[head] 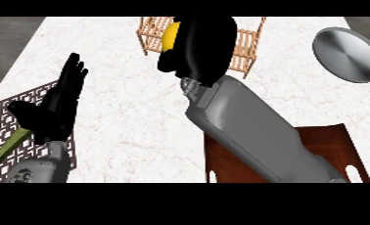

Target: Pick the lemon from the tray and place it in the tiered shelf

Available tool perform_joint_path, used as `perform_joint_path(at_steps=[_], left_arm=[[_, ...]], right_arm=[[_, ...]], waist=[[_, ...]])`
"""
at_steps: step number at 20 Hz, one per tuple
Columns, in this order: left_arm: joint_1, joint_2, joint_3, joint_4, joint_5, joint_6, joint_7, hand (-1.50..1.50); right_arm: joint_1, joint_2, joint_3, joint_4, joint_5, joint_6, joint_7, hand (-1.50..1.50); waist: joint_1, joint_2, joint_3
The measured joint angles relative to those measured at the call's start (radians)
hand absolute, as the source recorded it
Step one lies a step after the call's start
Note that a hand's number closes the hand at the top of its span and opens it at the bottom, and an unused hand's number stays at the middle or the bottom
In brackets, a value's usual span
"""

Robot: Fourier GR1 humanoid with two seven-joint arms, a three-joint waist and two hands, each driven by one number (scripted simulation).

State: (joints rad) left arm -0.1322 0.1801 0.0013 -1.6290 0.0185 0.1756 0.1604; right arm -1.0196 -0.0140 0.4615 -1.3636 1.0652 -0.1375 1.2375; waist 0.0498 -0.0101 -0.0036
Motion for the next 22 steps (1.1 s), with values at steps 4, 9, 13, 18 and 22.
perform_joint_path(at_steps=[4, 9, 13, 18, 22], left_arm=[[0.007, 0.009, 0.009, -0.019, 0.012, -0.011, 0.008, 0.00], [0.010, 0.009, 0.017, -0.012, 0.017, -0.016, -0.006, 0.00], [0.014, 0.004, 0.014, -0.015, 0.013, -0.016, -0.012, 0.00], [0.000, 0.005, 0.015, -0.020, 0.009, -0.014, 0.001, 0.00], [-0.004, -0.001, 0.008, -0.024, 0.000, -0.009, 0.005, 0.00]], right_arm=[[-0.032, 0.000, -0.035, 0.047, 0.029, -0.017, 0.000, 1.50], [-0.050, 0.001, -0.067, 0.129, 0.054, -0.070, -0.014, 1.50], [-0.049, 0.002, -0.109, 0.216, 0.074, -0.137, -0.053, 1.50], [-0.056, 0.003, -0.139, 0.308, 0.087, -0.224, -0.087, 1.50], [-0.079, 0.004, -0.165, 0.404, 0.083, -0.302, -0.119, 1.50]], waist=[[-0.004, 0.003, 0.001], [-0.005, 0.011, 0.002], [-0.005, 0.016, 0.002], [-0.004, 0.018, 0.003], [-0.001, 0.020, 0.003]])
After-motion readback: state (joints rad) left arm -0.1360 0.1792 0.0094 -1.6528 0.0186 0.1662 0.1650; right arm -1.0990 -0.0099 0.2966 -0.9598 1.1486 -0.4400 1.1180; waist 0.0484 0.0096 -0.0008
